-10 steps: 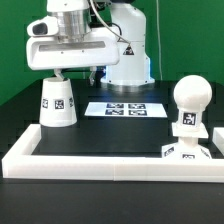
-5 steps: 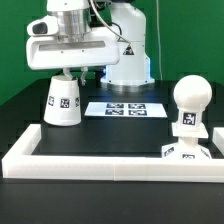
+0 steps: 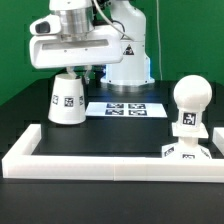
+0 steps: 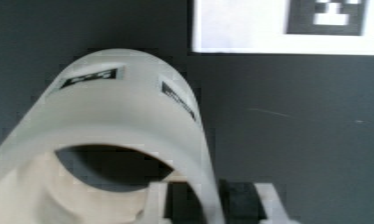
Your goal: Assemble lamp
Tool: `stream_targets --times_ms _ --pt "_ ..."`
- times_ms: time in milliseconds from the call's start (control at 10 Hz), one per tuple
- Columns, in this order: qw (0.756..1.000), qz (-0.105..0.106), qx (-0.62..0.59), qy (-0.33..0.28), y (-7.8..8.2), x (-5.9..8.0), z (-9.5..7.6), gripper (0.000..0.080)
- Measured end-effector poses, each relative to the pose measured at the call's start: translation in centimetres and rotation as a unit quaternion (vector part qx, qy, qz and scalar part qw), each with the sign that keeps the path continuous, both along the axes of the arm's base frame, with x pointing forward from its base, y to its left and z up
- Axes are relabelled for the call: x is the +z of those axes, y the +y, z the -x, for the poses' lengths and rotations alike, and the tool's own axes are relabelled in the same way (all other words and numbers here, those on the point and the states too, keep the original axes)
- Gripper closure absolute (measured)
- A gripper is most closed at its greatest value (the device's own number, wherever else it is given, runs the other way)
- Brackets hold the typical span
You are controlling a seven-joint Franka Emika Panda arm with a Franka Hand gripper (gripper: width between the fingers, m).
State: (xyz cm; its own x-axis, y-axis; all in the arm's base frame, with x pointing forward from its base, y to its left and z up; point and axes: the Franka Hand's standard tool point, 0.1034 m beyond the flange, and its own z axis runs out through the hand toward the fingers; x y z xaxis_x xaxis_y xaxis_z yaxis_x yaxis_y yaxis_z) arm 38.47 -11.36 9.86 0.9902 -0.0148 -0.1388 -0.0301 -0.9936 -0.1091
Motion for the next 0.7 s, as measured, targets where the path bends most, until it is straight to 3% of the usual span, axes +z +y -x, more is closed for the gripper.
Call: stream_targets --times_ms 300,700 --pt "0.999 -0.015 -0.041 0.007 4.0 3.5 -2.4 0.0752" --pt "0.995 -0.002 -0.102 -0.01 9.9 7.2 -7.4 0.0752"
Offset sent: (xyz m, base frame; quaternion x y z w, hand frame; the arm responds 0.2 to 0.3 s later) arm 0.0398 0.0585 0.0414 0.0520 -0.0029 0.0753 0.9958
